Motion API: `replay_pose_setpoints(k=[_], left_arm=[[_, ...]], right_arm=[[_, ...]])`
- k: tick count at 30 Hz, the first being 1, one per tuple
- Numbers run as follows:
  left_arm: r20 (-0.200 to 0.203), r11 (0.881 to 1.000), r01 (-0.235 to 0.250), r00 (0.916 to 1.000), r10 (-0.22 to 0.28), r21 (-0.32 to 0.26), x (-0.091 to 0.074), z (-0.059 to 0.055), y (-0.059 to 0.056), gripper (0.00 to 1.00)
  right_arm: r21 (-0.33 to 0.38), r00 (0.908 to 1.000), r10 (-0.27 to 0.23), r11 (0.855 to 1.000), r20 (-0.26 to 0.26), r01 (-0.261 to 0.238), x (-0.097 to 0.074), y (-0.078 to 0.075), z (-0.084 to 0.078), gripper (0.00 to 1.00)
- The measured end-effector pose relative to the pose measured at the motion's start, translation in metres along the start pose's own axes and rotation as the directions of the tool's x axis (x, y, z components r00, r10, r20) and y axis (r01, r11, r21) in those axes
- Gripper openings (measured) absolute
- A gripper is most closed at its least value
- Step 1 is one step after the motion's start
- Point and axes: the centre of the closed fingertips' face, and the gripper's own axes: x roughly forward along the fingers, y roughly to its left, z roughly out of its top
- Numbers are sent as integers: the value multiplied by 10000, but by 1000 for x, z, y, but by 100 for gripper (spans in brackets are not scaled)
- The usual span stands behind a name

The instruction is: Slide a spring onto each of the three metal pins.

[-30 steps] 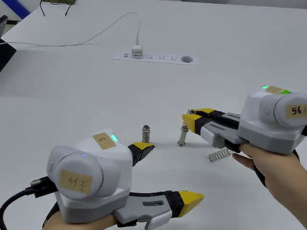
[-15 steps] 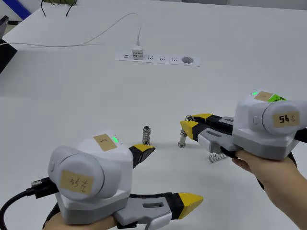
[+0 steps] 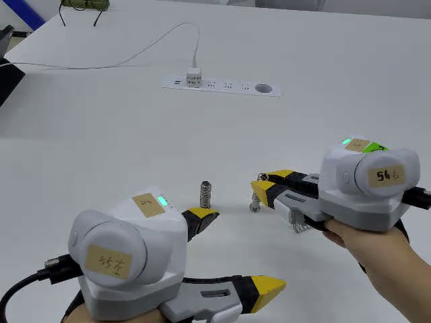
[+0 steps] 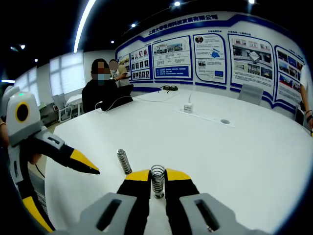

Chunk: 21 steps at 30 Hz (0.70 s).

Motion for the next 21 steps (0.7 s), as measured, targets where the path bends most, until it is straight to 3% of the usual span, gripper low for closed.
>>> replay_pose_setpoints(k=[21], left_arm=[[-11,10000,-63,10000,63,62,-1,0,2,73]], right_arm=[[172,9988,35,9998,-490,-27,6,-1,-15,12]])
